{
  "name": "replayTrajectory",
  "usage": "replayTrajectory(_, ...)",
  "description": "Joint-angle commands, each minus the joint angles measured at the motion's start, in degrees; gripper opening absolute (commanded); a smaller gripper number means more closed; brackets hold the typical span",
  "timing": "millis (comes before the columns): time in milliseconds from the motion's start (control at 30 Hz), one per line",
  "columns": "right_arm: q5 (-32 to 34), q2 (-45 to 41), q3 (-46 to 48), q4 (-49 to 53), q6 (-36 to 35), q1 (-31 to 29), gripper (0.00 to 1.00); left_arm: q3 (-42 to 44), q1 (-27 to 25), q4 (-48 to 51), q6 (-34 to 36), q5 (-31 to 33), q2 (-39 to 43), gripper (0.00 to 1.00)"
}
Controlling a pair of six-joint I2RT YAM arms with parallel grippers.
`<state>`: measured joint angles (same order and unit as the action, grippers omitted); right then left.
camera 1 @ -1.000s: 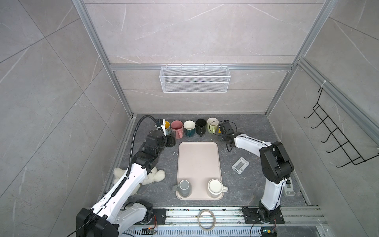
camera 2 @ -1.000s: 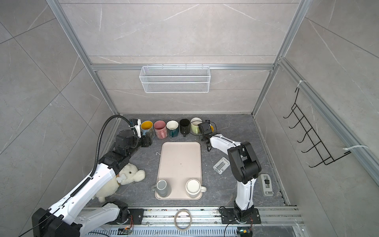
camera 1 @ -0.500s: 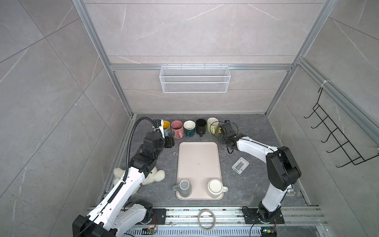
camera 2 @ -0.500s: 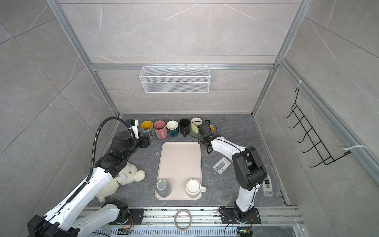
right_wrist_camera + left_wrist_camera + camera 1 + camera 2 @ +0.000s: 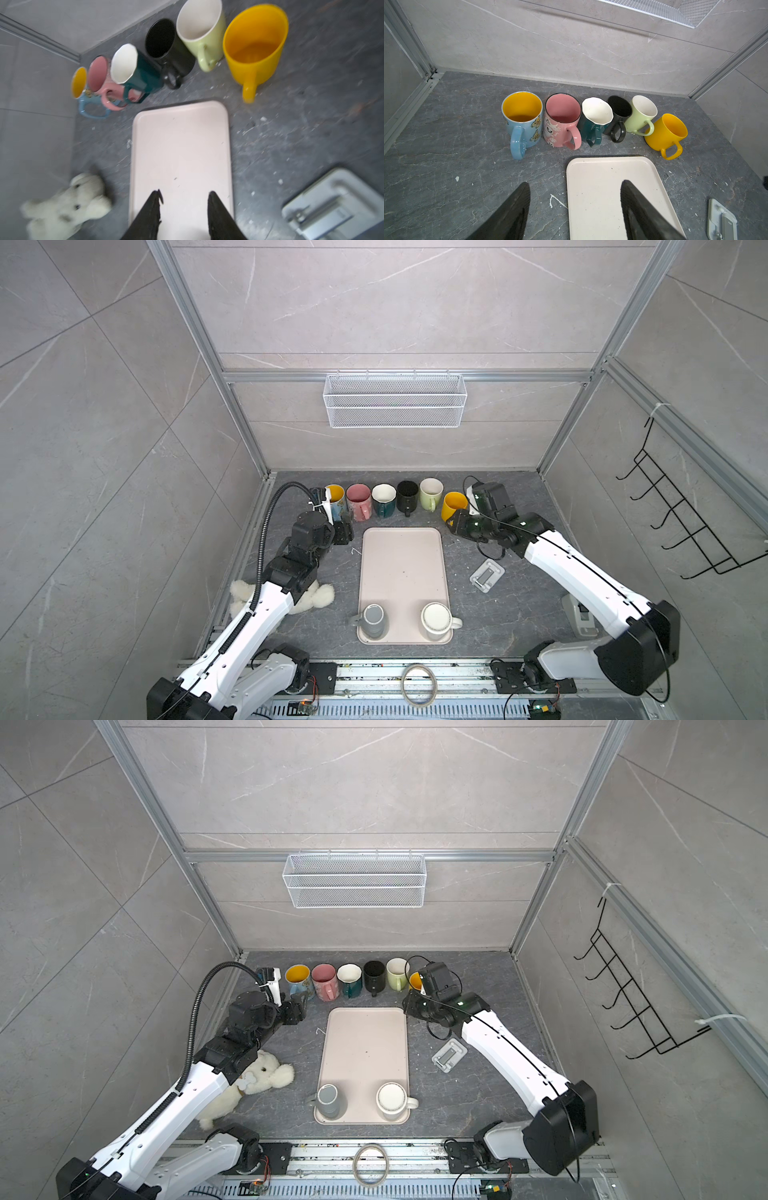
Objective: Turn the mug right side up
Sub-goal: 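Open the right gripper and draw it back from the yellow mug, then move the right gripper down toward the upside-down white mug on the tray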
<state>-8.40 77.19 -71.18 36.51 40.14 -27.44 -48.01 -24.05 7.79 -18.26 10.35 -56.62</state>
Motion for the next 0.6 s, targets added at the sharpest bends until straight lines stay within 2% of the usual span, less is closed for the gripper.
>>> replayTrajectory(0, -14.05, -2.05, -0.88, 10.59, 9.73, 0.84, 0.37, -0.15, 0.32, -1.58, -1.16, -0.04, 0.14, 0.71)
replayTrajectory(133, -25.54, -4.18, 4.92, 9.82, 21.26, 1.34, 0.39, 0.02, 0.32, -0.82, -1.56, -0.13, 0.57, 0.71)
replayTrajectory(200, -29.14, -4.36, 8.13, 8.95, 25.65, 1.33, 0.4, 0.38, 0.32, -0.43, -1.85, -0.14, 0.94, 0.71)
replayTrajectory(567, -30.22, -2.95, 10.49, 25.91, 28.86, 1.4, 0.44, 1.63, 0.37, 2.47, -2.12, 2.18, 3.1, 0.71)
